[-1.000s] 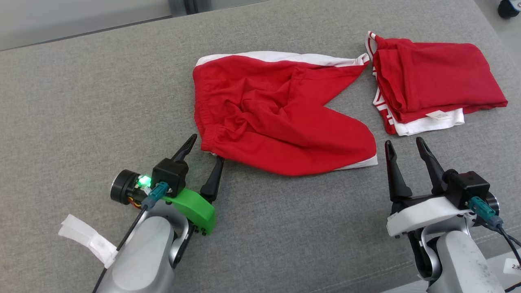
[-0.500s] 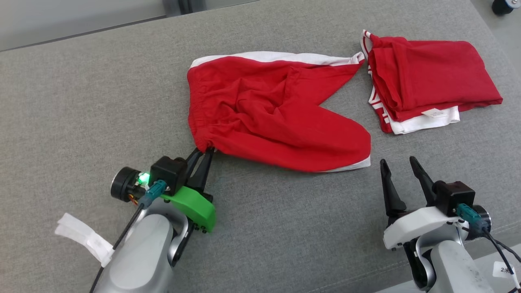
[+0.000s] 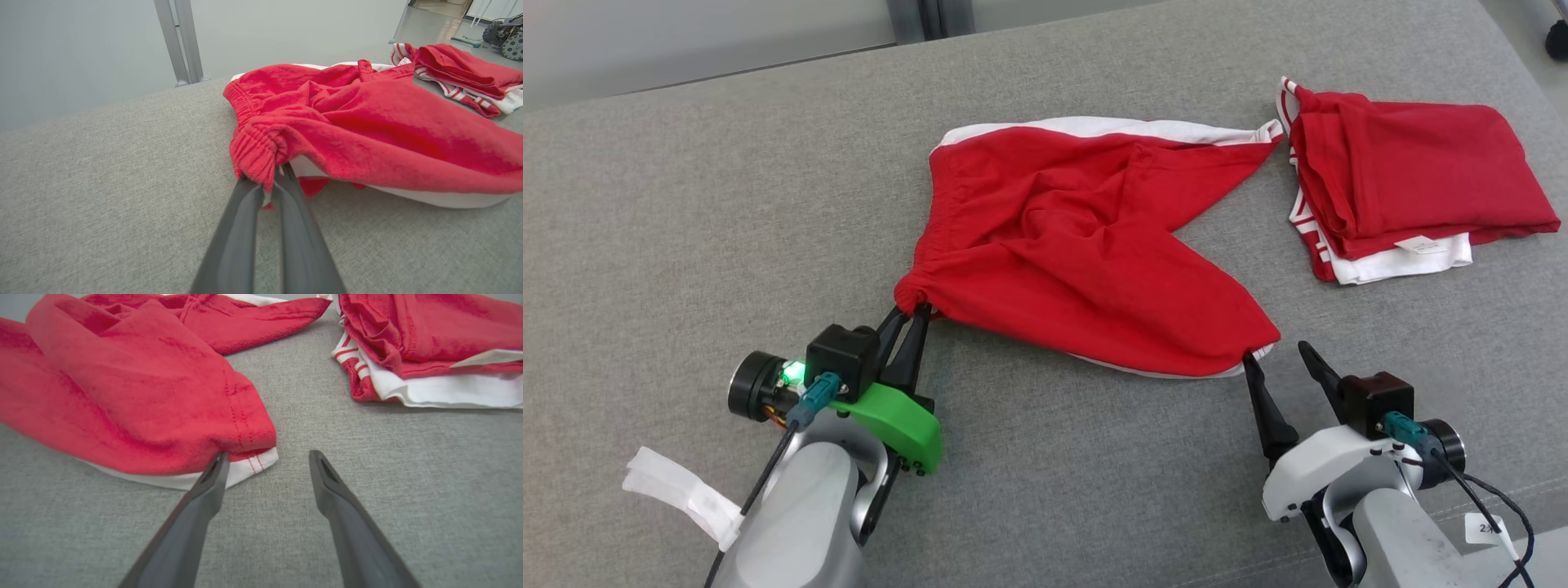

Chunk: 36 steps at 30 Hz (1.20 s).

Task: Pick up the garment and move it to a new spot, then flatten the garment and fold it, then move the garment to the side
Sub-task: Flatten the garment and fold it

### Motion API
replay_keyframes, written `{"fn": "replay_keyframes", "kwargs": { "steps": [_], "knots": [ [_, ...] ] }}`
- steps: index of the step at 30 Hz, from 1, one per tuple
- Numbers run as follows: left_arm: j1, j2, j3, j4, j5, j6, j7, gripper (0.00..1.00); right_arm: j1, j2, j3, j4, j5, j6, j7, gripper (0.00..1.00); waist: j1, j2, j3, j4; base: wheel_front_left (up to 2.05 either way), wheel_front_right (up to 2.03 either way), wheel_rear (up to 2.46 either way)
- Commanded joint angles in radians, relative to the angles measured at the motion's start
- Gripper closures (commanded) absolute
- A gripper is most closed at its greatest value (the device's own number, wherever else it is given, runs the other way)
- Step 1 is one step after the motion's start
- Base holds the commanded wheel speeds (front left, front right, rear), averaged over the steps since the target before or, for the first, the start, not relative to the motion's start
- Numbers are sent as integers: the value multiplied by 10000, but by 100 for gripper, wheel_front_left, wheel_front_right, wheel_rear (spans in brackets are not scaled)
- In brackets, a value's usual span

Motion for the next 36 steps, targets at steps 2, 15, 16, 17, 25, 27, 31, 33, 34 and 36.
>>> {"fn": "replay_keyframes", "kwargs": {
  "steps": [2, 15, 16, 17, 25, 27, 31, 33, 34, 36],
  "knots": [
    [83, -41, 57, 34, 82, 27, 5, 100, -247, -87, 107, 256, -117, -11, 16, 0, 0, 0, 15, 89, 0, 0, 0],
    [9, -158, 57, 59, 224, -18, 5, 100, -1099, -118, 279, 1660, -543, -11, 32, 0, 0, 0, 96, 203, 0, 0, 0],
    [18, -159, 49, 75, 232, -21, 5, 100, -1131, -122, 337, 1734, -531, -11, 28, 0, 0, 0, 87, 204, 0, 0, 0],
    [31, -158, 32, 96, 236, -22, 5, 100, -1178, -149, 432, 1839, -553, -11, 26, 0, 0, 0, 76, 205, 0, 0, 0],
    [192, -126, 21, 209, 261, -27, 5, 100, -1229, -319, 1027, 2316, -414, -13, 23, 100, 0, 0, -119, 188, 0, 0, 0],
    [232, -115, 49, 251, 262, -28, 5, 100, -1175, -375, 1056, 2211, -175, -16, 4, 100, 0, 0, -211, 174, 0, 0, 0],
    [341, -70, 177, 255, 193, -29, 5, 100, -1061, -409, 1133, 1566, 664, -13, -24, 100, 0, 0, -441, 119, 0, 0, 0],
    [348, 15, 229, 188, 176, -30, 5, 100, -1022, -553, 1188, 1019, 1184, -13, -30, 100, 0, 0, -576, 100, 0, 0, 0],
    [331, 47, 232, 175, 157, -31, 5, 100, -1002, -631, 1217, 725, 1457, -13, -32, 100, 0, 0, -643, 97, 0, 0, 0],
    [220, 59, 196, 105, -56, -32, 5, 100, -1009, -856, 1318, -14, 1931, -13, -35, 100, 0, 0, -792, 91, 0, 0, 0]
  ]
}}
